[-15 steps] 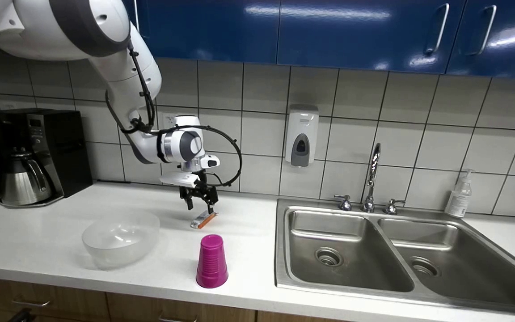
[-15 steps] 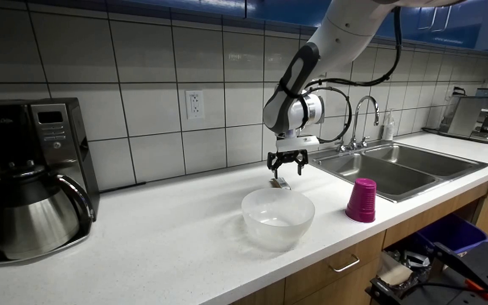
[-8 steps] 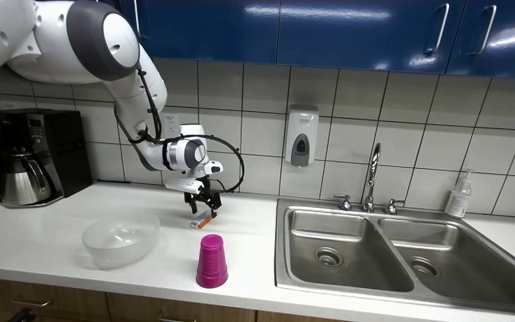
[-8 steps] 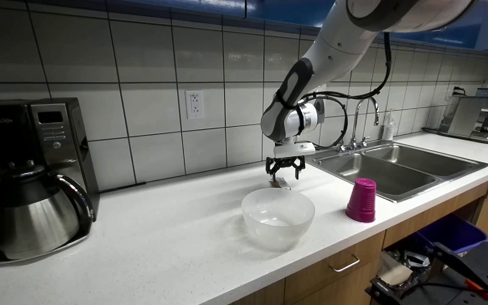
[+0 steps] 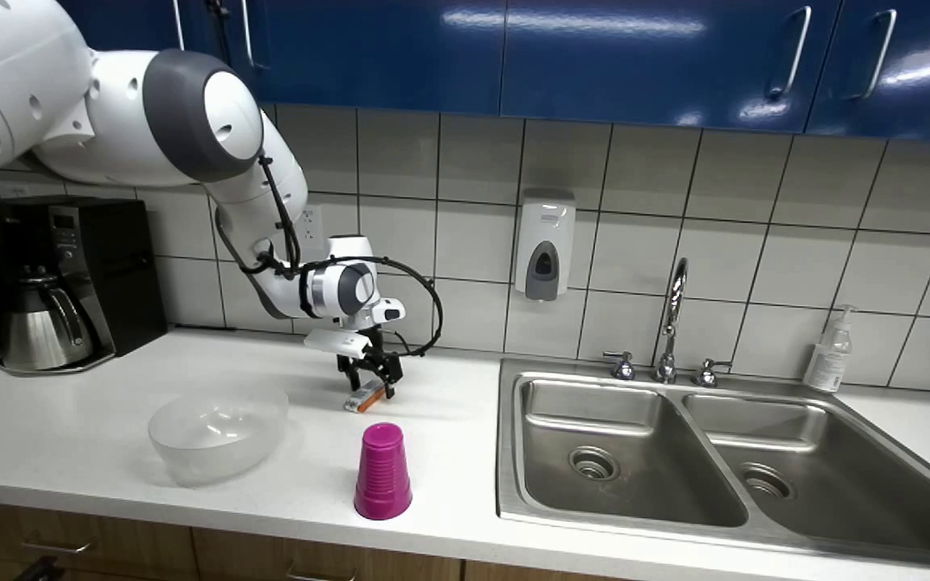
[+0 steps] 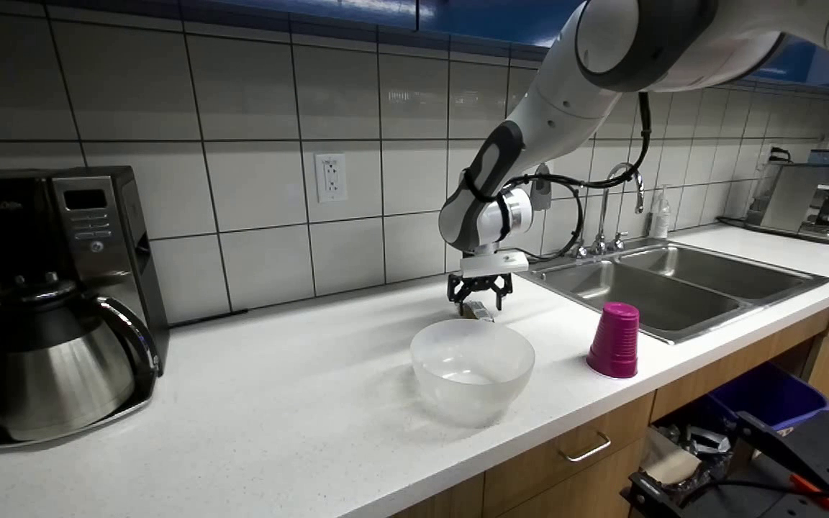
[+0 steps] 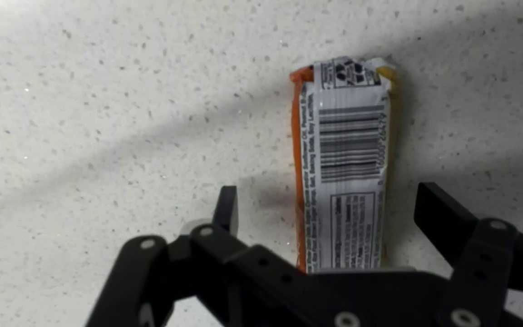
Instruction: Pick up the candy bar and then put it in the bowl
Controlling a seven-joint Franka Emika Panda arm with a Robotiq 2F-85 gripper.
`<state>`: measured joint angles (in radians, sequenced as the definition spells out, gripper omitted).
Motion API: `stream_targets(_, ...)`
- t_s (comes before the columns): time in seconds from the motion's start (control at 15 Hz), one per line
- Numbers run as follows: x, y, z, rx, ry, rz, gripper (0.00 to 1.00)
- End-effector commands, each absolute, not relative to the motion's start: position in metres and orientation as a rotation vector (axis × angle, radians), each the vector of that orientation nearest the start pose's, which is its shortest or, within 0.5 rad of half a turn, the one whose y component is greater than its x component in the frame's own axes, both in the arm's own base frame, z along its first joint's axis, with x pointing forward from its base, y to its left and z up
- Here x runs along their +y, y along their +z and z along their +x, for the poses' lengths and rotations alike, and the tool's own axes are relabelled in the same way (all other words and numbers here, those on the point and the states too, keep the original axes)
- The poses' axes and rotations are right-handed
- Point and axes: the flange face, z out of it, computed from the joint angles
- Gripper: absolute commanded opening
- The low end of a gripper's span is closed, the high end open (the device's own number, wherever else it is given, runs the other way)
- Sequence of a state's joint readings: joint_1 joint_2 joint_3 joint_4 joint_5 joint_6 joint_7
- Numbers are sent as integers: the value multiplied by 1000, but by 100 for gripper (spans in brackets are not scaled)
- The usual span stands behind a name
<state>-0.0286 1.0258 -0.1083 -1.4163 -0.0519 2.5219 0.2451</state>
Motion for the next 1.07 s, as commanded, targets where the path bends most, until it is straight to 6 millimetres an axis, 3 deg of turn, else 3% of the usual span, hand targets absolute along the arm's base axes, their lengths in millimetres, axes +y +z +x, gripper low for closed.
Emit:
stream_targets(0.0, -84, 96, 726, 472, -131, -3205, 100)
stream_targets(0.07, -84, 98, 727, 473, -137, -3204, 100)
stream_targets(0.13, -84, 102, 727, 478, -145, -3203, 75)
stream_targets(0.2, -84, 104, 728, 479, -151, -3202, 74)
stream_targets(0.67, -85, 106, 724, 500, -132, -3192, 19)
stream_targets(1.0, -88, 117, 717, 520, -131, -3204, 18)
